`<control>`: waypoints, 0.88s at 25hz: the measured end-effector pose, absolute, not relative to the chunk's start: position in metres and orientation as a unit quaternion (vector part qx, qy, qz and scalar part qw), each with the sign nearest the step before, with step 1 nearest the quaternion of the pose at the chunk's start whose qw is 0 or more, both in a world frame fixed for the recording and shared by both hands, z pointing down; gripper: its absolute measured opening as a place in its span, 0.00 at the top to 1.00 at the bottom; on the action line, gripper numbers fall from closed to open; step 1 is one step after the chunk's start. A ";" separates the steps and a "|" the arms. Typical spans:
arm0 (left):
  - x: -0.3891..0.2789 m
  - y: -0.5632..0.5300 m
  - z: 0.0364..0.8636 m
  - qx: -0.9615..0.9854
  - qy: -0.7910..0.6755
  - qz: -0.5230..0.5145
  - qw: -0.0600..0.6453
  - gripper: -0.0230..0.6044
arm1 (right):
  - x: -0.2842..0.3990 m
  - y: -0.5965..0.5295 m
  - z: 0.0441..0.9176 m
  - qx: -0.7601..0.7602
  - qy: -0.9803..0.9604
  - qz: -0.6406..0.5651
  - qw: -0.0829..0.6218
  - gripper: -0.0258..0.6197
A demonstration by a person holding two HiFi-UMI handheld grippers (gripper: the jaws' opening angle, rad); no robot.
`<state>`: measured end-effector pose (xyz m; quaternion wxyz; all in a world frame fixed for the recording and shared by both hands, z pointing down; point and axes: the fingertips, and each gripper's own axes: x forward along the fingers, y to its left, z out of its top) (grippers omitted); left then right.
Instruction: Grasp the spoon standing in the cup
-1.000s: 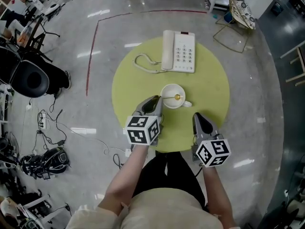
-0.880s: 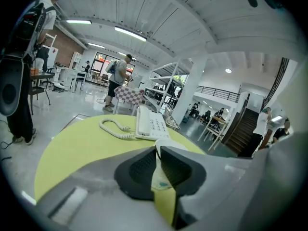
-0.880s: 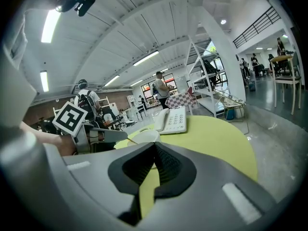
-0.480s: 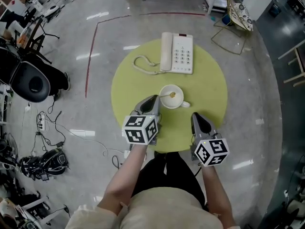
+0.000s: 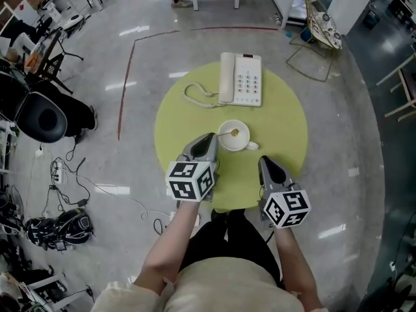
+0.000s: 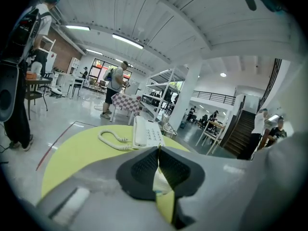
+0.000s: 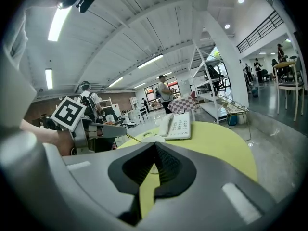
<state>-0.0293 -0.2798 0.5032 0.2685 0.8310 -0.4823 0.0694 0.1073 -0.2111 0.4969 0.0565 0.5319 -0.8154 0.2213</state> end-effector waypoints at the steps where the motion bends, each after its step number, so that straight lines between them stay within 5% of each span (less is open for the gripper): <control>1: -0.030 -0.279 0.501 0.832 -0.482 0.067 0.266 0.95 | 0.107 -0.210 0.496 0.531 -0.816 0.220 0.056 0.96; 22: -0.053 -0.248 0.453 0.844 -0.480 0.023 0.237 0.95 | 0.088 -0.193 0.471 0.526 -0.829 0.183 0.043 0.96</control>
